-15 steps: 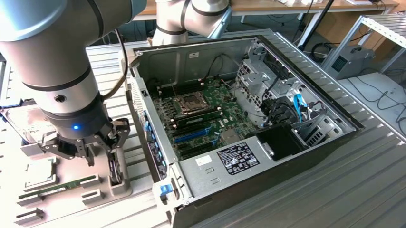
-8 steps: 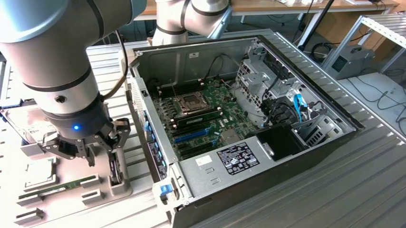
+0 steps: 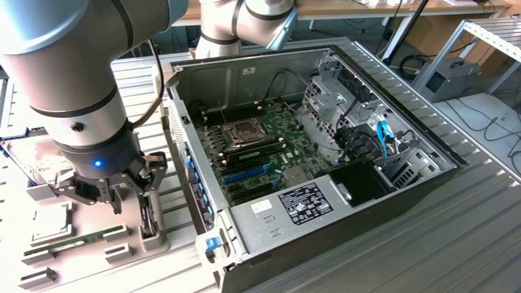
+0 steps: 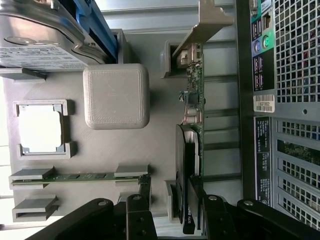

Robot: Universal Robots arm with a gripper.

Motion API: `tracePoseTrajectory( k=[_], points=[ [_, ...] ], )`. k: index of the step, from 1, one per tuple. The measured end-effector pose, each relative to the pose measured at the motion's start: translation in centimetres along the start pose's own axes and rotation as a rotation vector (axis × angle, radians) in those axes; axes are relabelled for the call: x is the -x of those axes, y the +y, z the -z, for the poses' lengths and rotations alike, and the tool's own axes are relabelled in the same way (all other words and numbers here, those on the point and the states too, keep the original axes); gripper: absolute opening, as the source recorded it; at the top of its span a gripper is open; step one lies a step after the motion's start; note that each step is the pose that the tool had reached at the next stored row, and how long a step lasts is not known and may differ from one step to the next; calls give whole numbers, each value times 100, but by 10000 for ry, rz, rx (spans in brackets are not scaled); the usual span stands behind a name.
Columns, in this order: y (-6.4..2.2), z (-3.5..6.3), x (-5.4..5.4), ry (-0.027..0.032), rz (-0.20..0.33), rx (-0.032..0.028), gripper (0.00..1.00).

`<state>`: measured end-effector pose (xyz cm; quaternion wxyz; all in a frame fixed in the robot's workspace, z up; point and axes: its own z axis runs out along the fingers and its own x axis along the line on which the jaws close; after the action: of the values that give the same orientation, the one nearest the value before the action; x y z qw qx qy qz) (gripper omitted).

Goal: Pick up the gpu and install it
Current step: 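Pick up the gpu and move the gpu toward the slot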

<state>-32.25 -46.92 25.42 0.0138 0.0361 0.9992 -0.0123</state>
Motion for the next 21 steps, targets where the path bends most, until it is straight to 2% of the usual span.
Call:
tracePoseTrajectory(
  k=[4,8,10,11,13,15,21],
  points=[
    [2,39,3,-31,0,33,42],
    [1,145,4,-14,0,14,42],
    [1,168,6,-12,0,13,42],
    [2,166,20,4,0,12,42],
    [9,147,70,86,3,5,42],
    [28,131,96,126,3,2,42],
    [119,90,106,171,6,-2,42]
  ],
)
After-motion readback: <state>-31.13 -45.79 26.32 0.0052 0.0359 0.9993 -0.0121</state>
